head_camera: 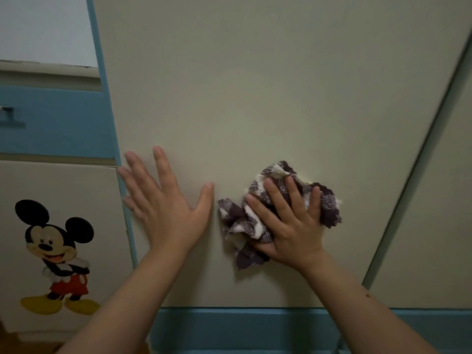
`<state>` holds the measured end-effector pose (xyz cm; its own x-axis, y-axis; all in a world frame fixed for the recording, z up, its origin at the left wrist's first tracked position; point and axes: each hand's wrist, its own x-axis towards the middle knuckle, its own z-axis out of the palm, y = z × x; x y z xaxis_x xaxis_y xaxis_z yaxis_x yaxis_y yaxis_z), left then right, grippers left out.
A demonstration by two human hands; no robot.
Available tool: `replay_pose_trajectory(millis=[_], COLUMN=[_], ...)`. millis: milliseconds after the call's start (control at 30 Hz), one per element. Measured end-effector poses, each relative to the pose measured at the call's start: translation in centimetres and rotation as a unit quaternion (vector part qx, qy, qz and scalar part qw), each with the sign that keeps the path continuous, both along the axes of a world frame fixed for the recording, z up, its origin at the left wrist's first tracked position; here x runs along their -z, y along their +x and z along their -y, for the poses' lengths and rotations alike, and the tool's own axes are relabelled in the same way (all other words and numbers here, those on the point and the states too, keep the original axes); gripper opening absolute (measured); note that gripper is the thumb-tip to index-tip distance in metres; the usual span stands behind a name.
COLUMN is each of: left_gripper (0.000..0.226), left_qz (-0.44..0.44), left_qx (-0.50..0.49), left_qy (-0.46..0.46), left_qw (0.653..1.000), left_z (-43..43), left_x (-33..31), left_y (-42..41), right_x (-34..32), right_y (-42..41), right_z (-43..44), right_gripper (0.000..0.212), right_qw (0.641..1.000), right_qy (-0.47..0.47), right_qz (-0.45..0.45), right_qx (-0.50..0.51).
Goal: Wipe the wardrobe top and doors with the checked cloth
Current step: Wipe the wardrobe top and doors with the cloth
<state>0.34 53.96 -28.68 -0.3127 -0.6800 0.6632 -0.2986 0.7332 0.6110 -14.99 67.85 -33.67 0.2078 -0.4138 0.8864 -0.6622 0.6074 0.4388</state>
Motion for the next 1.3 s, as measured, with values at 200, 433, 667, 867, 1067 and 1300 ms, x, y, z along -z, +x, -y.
replay_pose_trajectory(millis=[200,433,667,867,1067,1300], left_gripper=[0.102,0.103,0.105,0.107,0.102,0.1], left_qz=[-0.006,-0.015,-0.019,-0.048,-0.061,-0.04], left_qx=[-0.003,-0.005,-0.026,-0.015,0.0,0.006], left_qy=[-0.001,-0.011,-0.031,-0.003,-0.012,-0.009], left_qw=[1.0,1.0,0.999,0.999,0.998,0.999], left_z=[0.0,0.0,0.8,1.6,1.8,1.3], left_x=[0.1,0.2,1.1,3.8,6.4,6.5], left_y=[-0.2,-0.3,-0.5,0.4,0.5,0.8], right_x=[1.6,2.9,8.9,12.8,16.1,16.0], right_y=[-4.5,-6.8,-5.4,-5.3,-5.1,-4.9], right_z=[-6.7,-10.1,-9.6,-10.4,-11.4,-11.2], right_gripper=[0.075,0.072,0.075,0.075,0.084,0.097], right_qw=[1.0,0.991,0.963,0.972,0.975,0.974], right_qy=[-0.001,-0.093,-0.154,-0.099,-0.028,-0.03], right_qz=[0.014,0.093,0.221,0.213,0.219,0.22], right_qx=[0.025,0.02,0.004,0.017,0.024,0.036])
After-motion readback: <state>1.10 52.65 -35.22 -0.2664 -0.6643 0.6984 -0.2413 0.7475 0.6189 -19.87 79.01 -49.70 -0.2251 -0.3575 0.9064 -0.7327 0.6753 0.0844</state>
